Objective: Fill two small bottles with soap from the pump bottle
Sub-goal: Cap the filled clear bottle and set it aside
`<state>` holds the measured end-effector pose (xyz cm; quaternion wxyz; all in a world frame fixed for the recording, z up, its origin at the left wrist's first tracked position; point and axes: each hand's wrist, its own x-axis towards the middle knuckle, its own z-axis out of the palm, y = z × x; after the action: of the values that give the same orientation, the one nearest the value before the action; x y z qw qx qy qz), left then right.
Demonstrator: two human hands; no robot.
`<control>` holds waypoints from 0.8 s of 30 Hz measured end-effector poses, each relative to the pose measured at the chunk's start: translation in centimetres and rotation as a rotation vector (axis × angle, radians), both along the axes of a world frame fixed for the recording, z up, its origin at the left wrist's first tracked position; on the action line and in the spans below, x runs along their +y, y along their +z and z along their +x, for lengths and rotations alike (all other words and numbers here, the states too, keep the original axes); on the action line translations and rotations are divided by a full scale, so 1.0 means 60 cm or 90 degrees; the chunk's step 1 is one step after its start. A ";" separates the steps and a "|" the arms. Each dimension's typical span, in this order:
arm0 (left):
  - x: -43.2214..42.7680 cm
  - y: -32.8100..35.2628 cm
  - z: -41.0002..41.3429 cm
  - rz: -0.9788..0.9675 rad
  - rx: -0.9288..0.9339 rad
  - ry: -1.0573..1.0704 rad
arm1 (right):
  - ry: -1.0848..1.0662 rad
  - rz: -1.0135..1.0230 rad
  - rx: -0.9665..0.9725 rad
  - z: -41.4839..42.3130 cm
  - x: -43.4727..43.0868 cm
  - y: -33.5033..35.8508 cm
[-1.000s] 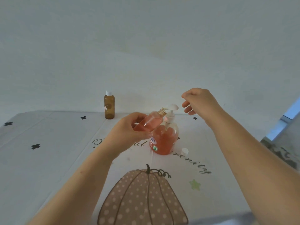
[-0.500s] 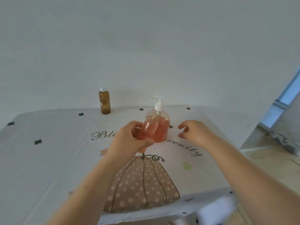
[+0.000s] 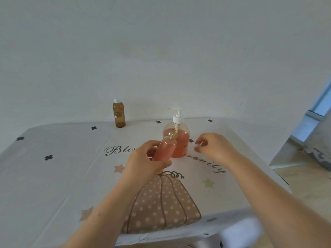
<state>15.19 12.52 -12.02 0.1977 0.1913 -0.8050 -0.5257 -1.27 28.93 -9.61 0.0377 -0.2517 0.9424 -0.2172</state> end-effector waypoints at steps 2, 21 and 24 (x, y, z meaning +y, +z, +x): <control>0.000 -0.002 0.000 -0.011 -0.003 0.003 | 0.008 -0.093 -0.005 0.011 0.004 0.029; 0.003 0.024 0.006 -0.118 0.014 0.000 | 0.251 -0.174 -0.047 0.079 -0.018 0.112; -0.001 0.020 0.007 -0.142 0.003 0.004 | 0.240 -0.143 -0.058 0.078 -0.026 0.111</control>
<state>15.61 12.45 -10.80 0.2213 0.1691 -0.8573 -0.4330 3.38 27.39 -2.93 0.0915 -0.4160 0.8458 -0.3212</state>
